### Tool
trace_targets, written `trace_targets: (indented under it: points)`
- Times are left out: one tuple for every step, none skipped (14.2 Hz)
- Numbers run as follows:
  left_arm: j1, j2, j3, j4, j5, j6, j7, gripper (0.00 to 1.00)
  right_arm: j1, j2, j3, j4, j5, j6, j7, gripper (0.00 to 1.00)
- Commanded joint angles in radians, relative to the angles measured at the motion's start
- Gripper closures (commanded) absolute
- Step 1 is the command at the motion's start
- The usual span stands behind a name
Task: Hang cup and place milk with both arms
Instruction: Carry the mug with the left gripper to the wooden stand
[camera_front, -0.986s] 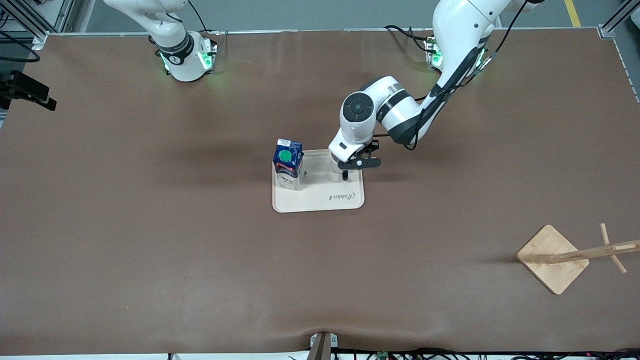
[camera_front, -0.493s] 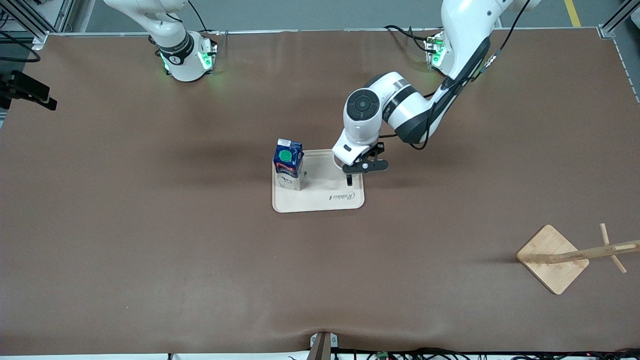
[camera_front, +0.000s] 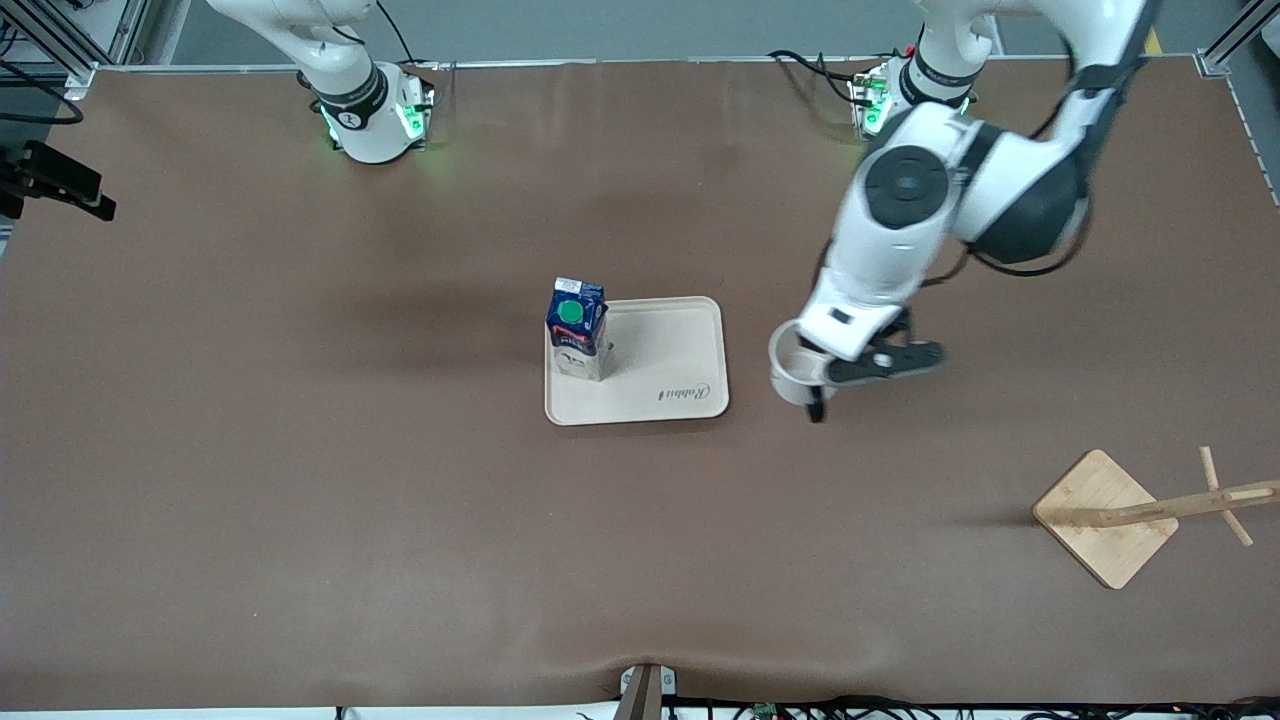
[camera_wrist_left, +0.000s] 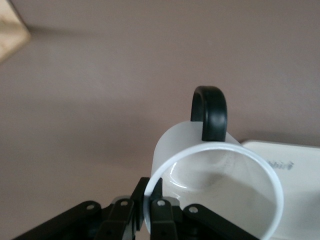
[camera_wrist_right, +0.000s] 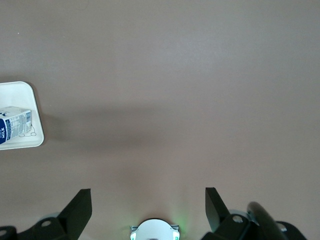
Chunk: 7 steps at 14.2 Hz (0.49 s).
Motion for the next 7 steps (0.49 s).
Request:
trace_targets:
  points:
    - [0.131,-0.067,-0.011,-0.011,0.011,-0.007,0.165,1.0,-0.003,0.006,0.004,0.012,0.013,-0.006,-0.011,0.0]
    - [0.175,-0.081,-0.011,-0.011,0.011,-0.002,0.222,1.0,-0.003,0.007,0.005,0.012,0.013,-0.007,-0.011,0.0]
    - [0.22,-0.101,-0.011,-0.011,0.011,-0.001,0.265,1.0,-0.003,0.007,0.005,0.012,0.013,-0.007,-0.011,0.0]
    - [0.264,-0.113,-0.011,-0.011,0.011,0.005,0.301,1.0,-0.001,0.007,0.005,0.012,0.013,-0.007,-0.011,0.0]
    - [0.313,-0.119,-0.014,-0.009,0.007,0.016,0.359,1.0,-0.001,0.007,0.007,0.012,0.013,-0.007,-0.011,0.0]
    - [0.353,-0.122,-0.014,0.0,0.004,0.031,0.423,1.0,-0.001,0.007,0.007,0.012,0.013,-0.007,-0.009,0.0]
    - [0.385,-0.119,-0.014,0.015,-0.001,0.044,0.477,1.0,-0.001,0.007,0.007,0.012,0.013,-0.009,-0.009,0.0]
